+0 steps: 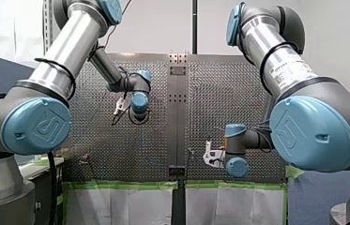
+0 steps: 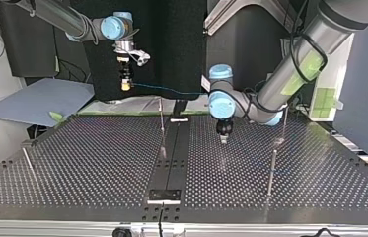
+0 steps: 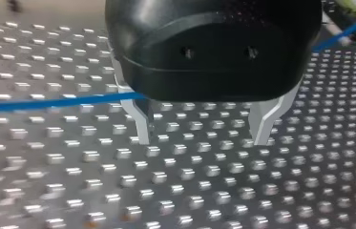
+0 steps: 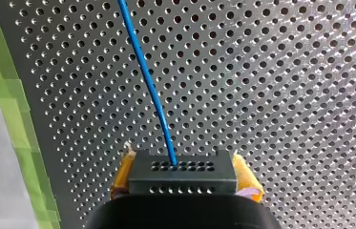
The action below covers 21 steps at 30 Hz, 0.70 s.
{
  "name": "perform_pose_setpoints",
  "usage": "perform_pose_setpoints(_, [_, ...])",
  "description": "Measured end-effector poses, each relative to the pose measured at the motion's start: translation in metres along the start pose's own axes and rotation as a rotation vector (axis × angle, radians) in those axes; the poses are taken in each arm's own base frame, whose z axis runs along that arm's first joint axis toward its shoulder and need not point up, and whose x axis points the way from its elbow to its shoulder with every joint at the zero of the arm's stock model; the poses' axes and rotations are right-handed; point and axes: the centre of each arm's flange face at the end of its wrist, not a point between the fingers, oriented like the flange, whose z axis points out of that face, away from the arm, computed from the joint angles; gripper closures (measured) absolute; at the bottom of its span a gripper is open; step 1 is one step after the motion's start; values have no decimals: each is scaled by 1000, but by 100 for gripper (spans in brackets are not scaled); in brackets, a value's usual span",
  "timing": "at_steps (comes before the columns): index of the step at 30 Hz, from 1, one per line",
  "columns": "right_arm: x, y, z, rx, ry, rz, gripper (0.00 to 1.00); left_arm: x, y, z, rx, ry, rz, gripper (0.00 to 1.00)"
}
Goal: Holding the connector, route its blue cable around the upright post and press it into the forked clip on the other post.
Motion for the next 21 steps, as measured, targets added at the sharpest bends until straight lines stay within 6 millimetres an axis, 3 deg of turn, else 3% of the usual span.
perform_pose_setpoints(12, [0,1,0,-1,-1,0,100,59,-27,8,14,101,76,2])
perform_pose_setpoints(21, [0,1,0,-1,-2,1,100,74,-33,4,19,137,98,2])
